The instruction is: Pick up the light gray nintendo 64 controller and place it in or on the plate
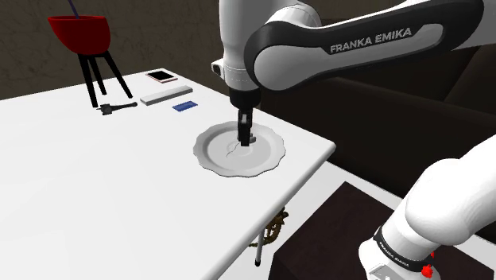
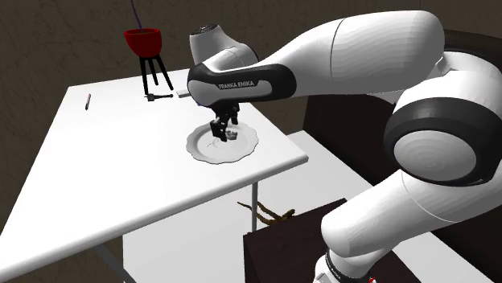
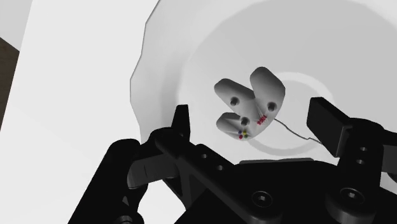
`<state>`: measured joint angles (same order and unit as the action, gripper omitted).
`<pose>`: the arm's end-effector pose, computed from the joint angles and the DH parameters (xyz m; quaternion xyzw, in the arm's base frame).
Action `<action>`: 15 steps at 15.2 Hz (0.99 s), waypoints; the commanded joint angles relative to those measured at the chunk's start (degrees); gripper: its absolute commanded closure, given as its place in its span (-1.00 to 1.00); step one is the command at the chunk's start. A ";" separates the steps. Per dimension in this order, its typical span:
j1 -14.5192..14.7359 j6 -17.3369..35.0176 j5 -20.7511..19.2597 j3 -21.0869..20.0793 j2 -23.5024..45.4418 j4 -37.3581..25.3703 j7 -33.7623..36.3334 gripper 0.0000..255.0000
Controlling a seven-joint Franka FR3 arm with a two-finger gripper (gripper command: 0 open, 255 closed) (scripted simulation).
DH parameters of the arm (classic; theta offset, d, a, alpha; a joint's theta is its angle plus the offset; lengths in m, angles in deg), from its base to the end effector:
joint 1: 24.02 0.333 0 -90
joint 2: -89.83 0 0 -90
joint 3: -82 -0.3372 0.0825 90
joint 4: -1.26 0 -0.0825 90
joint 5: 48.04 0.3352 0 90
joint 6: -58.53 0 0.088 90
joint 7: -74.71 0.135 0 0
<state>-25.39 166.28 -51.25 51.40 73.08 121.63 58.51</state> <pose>0.3702 0.2255 0.5347 0.9177 0.3841 0.0263 0.0980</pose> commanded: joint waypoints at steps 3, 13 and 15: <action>0.00 0.00 0.00 0.00 0.00 0.00 0.00 -1.00; 0.16 -7.28 0.29 -0.14 -0.33 -6.98 -0.19 -1.00; 0.16 -7.28 0.29 -0.14 -0.33 -6.98 -0.19 -1.00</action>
